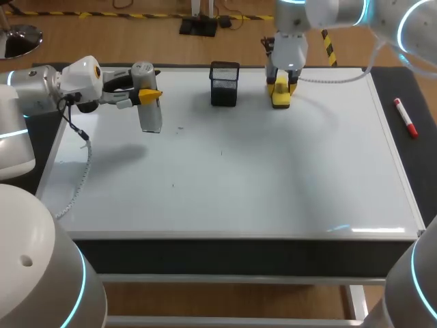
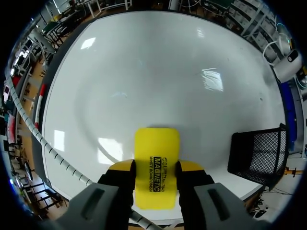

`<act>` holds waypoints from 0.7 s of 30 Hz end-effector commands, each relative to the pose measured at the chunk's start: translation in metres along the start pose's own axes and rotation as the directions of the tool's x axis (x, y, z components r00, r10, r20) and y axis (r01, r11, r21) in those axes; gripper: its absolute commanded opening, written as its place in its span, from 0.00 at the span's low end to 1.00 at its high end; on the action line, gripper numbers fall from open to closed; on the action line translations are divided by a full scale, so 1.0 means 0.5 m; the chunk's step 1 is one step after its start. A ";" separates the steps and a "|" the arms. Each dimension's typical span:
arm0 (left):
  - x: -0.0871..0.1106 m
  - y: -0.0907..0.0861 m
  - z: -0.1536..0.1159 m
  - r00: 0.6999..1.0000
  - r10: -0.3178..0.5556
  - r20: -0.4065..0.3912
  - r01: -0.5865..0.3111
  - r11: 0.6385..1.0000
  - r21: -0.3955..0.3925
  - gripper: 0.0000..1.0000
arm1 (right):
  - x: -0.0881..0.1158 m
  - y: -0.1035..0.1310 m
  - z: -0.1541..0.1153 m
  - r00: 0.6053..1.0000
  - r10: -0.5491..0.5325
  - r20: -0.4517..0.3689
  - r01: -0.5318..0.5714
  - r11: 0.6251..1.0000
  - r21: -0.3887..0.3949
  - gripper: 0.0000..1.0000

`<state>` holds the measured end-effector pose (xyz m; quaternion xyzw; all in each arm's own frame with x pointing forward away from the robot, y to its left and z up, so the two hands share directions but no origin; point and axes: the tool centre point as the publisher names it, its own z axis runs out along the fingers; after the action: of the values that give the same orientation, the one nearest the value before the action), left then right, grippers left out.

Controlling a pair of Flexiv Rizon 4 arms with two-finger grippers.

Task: Pick up the inspection probe, press it on each red-marked spot on the whiteboard one by one, put down the probe, pick up the eraser, and wipe off all the red marks.

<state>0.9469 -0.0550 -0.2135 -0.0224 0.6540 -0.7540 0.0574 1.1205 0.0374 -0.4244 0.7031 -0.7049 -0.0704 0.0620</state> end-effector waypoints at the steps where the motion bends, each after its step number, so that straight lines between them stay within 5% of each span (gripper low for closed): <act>1: -0.001 0.000 0.000 1.000 0.001 -0.002 -0.001 1.000 0.002 0.00 | 0.009 0.012 -0.007 1.000 0.006 0.006 -0.006 1.000 0.011 1.00; 11: -0.001 0.000 0.000 1.000 0.001 -0.002 -0.001 1.000 0.002 0.00 | 0.059 0.012 -0.085 0.971 0.141 0.195 -0.145 0.989 0.007 1.00; 18: -0.001 0.000 0.000 1.000 0.001 -0.002 -0.001 1.000 0.002 0.00 | 0.111 0.006 -0.163 0.852 0.373 0.369 -0.360 0.927 -0.105 1.00; 21: -0.001 0.000 0.000 1.000 0.001 -0.002 -0.001 1.000 0.002 0.00 | 0.129 -0.001 -0.190 0.786 0.495 0.369 -0.452 0.869 -0.201 1.00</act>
<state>0.9469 -0.0550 -0.2135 -0.0224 0.6540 -0.7540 0.0574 1.1374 -0.0134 -0.3493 0.5382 -0.8216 -0.1850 -0.0331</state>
